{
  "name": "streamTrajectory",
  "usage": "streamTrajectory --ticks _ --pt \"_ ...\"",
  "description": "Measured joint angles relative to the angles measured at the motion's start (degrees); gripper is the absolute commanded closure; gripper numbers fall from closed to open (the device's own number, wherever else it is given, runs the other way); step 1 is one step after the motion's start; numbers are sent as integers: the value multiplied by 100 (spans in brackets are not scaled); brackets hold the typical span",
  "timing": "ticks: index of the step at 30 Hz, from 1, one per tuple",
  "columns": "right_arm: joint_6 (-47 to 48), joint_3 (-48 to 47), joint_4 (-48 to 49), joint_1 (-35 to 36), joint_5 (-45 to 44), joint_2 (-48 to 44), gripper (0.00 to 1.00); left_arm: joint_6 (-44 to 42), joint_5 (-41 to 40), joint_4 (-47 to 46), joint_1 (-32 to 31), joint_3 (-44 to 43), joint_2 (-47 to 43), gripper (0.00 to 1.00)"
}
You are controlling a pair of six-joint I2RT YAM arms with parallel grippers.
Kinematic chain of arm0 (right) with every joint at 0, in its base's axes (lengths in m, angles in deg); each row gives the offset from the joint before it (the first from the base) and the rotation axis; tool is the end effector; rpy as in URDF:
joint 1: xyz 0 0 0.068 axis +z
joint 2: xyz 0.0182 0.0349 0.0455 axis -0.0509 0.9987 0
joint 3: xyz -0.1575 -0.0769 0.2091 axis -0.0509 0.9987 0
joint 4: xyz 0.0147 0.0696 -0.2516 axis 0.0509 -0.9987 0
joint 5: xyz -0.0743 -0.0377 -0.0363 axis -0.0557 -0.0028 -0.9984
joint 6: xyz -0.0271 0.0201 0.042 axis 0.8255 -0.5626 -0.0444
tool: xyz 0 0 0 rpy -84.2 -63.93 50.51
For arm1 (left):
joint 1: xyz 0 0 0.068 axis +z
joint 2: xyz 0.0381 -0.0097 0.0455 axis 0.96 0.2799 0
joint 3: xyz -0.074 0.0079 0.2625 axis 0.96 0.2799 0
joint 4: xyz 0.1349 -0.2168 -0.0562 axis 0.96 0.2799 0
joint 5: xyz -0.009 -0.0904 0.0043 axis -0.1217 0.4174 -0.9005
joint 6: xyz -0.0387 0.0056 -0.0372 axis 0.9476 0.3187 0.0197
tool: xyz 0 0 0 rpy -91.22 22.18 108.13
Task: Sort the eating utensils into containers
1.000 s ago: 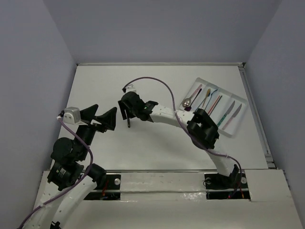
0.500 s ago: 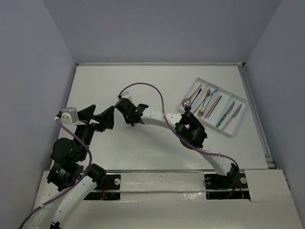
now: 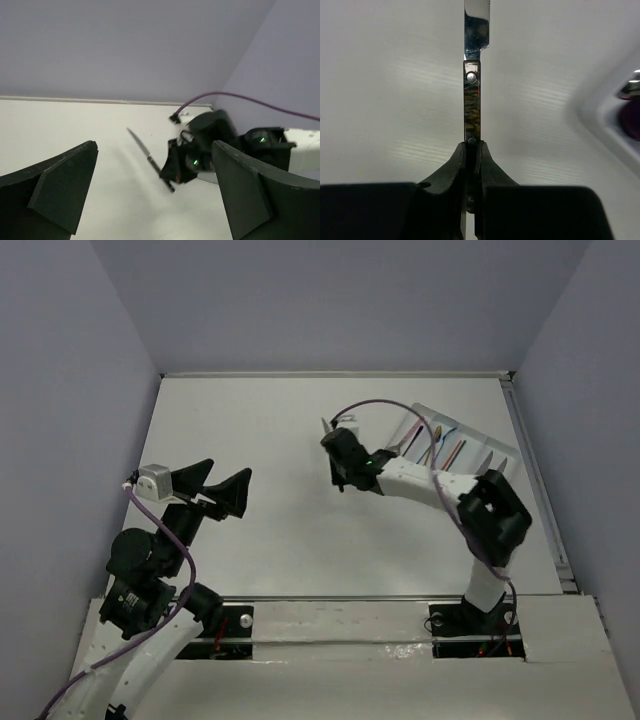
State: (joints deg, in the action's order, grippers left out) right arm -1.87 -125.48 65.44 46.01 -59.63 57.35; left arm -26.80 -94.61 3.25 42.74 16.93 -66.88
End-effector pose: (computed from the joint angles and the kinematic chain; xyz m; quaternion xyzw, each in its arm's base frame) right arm 0.2852 0.3066 0.2039 -0.1179 0.9155 0.0603 0.3800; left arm 0.0630 -0.0328 0.3816 0.0262 0.5676 -0.2903 0.7700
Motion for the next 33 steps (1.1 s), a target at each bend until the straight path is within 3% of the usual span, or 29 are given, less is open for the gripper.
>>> streamTrajectory --ticks 4,8,11,16,26,28,29,30,33 --pt "28 1005 337 -1259 -42 -1956 100 -42 579 -114 0 2 17 1" --pt "-55 2229 557 -2968 -101 -3939 100 -61 914 -212 0 2 46 1" --pt "-72 2865 538 -4068 20 -4625 100 -74 1113 -273 0 2 101 1" --pt "-24 3421 507 -5355 577 -4391 100 -85 1209 -282 -4 2 175 1" --pt "42 3757 691 -5685 1202 -3600 99 -85 1169 -282 -7 2 181 1" --pt "35 3799 756 -5683 1213 -3547 88 -83 1167 -282 -7 2 195 1" --pt "7 3825 789 -5683 1202 -3530 72 -85 1167 -282 -7 2 203 1" --pt "4 3849 804 -5683 1198 -3530 71 -83 1165 -282 -7 2 210 1" --pt "-81 3954 839 -5685 1154 -3541 37 -83 1165 -282 -4 2 238 1"
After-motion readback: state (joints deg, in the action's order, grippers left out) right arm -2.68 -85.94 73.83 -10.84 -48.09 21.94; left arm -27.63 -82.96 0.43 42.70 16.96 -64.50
